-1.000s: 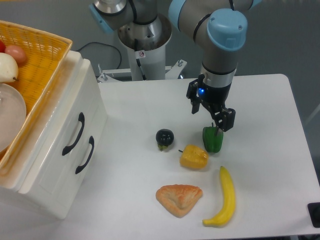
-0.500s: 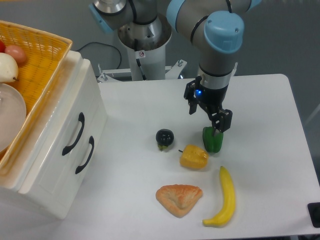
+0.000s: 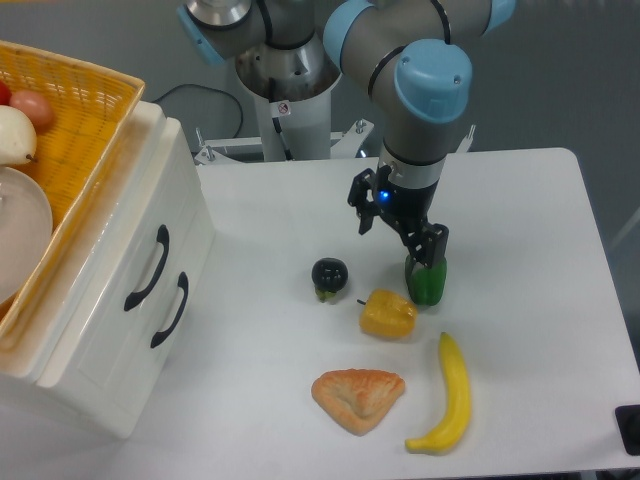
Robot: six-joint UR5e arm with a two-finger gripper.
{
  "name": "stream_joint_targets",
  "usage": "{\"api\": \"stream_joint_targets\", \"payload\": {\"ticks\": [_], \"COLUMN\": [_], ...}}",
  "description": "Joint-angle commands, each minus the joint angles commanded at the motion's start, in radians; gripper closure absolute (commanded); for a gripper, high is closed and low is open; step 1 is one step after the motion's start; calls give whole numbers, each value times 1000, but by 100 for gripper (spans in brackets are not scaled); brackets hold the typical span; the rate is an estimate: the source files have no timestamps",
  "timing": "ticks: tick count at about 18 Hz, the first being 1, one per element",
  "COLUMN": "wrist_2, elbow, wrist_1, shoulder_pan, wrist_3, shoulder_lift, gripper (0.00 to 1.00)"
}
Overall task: Slide open the top white drawer
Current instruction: 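Move the gripper across toward the upper drawer handle of the white cabinet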
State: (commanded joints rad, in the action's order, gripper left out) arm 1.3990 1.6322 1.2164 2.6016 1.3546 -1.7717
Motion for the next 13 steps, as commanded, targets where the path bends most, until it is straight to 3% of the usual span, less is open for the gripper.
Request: {"api": "stream_joint_targets", "payload": {"ticks": [4, 13], "wrist_2": [-17, -26], "elbow": [0, -12], "wrist_1": [9, 6], "shoulder_pan": [-9, -112], "wrist_3": [-162, -457], "shoulder_lift": [-3, -40], "gripper": [0, 0]}}
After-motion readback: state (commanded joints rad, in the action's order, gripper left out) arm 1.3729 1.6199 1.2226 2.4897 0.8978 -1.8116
